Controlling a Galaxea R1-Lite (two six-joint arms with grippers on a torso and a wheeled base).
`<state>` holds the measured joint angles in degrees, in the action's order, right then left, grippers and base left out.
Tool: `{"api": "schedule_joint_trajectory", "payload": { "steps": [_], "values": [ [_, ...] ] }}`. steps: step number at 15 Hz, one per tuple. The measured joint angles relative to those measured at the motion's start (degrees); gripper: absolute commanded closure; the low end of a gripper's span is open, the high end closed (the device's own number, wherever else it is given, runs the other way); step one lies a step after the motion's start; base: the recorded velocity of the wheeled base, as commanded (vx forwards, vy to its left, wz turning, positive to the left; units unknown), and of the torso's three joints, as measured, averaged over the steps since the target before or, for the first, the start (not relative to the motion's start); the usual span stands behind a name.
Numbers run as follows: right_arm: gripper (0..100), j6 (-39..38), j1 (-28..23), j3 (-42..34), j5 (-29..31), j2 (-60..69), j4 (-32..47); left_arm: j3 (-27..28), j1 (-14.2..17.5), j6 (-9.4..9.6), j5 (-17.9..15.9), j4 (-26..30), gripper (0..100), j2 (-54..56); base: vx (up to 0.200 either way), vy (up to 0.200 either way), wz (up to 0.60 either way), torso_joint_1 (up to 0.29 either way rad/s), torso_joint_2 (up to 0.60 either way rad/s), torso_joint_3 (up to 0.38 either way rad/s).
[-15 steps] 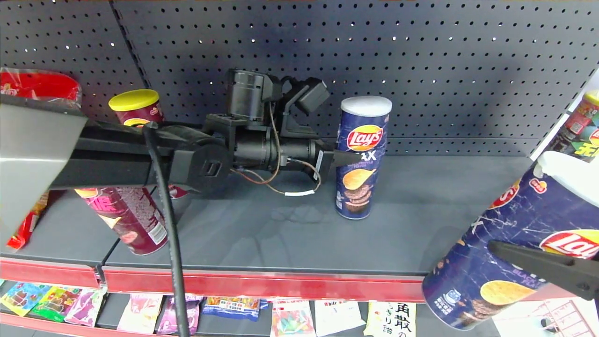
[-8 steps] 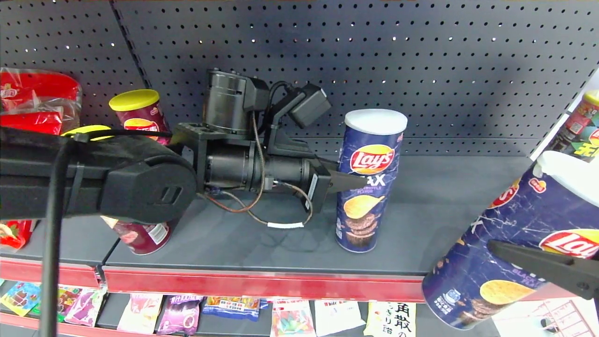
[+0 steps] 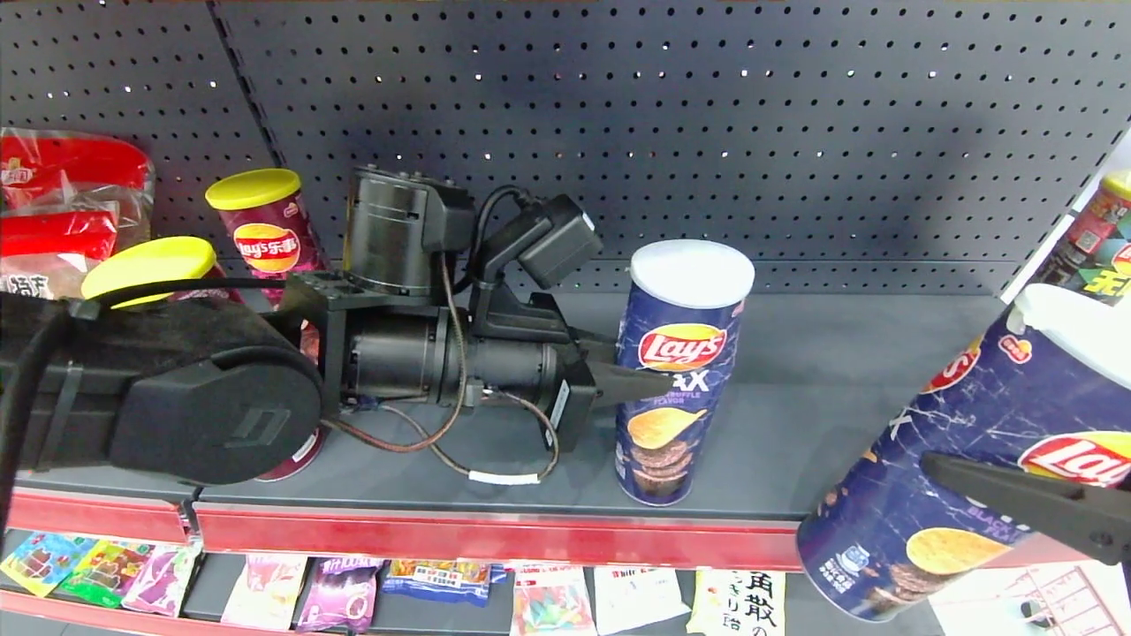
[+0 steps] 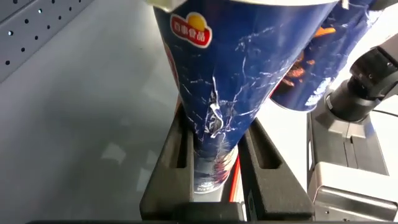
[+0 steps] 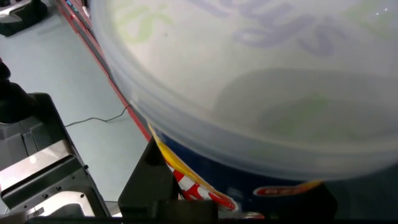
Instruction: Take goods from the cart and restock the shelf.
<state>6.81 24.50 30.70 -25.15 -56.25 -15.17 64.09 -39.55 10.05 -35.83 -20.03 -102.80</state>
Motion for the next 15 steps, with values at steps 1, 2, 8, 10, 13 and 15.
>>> {"api": "schedule_joint_trajectory", "payload": {
  "steps": [1, 2, 8, 10, 13, 15],
  "values": [
    [100, 0.02, -0.02, -0.05, 0.00, 0.00, -0.02, -0.26, 0.00, 0.00, 0.00, -0.02, 100, 0.21, 0.000, 0.000, 0.00, 0.000, 0.00, 0.000],
    [100, 0.00, 0.00, -0.09, 0.00, 0.00, 0.00, -0.41, 0.00, 0.00, -0.02, 0.05, 100, 0.38, 0.000, 0.000, 0.00, 0.000, 0.00, 0.000],
    [100, 0.02, 0.00, 0.00, 0.02, -0.20, 0.00, -2.32, -0.17, 0.11, -1.37, -0.06, 100, 1.67, 0.000, 0.000, 0.00, 0.000, 0.00, 0.000],
    [100, 0.02, 0.00, 0.06, 0.05, -0.28, -0.02, -3.91, -0.17, 0.66, -1.45, -0.24, 100, 2.36, 0.000, 0.000, 0.00, 0.000, 0.00, 0.000],
    [100, 0.02, -0.02, 0.06, 0.05, -0.30, -0.02, -4.77, -0.13, 1.28, -1.39, -0.30, 100, 2.72, 0.000, 0.000, 0.00, 0.000, 0.00, 0.000],
    [100, 0.05, -0.02, 0.06, 0.05, -0.30, -0.02, -4.85, -0.11, 1.34, -1.39, -0.30, 0, 2.72, 0.000, 0.000, 0.00, 0.000, 0.00, 0.000]
  ]
}}
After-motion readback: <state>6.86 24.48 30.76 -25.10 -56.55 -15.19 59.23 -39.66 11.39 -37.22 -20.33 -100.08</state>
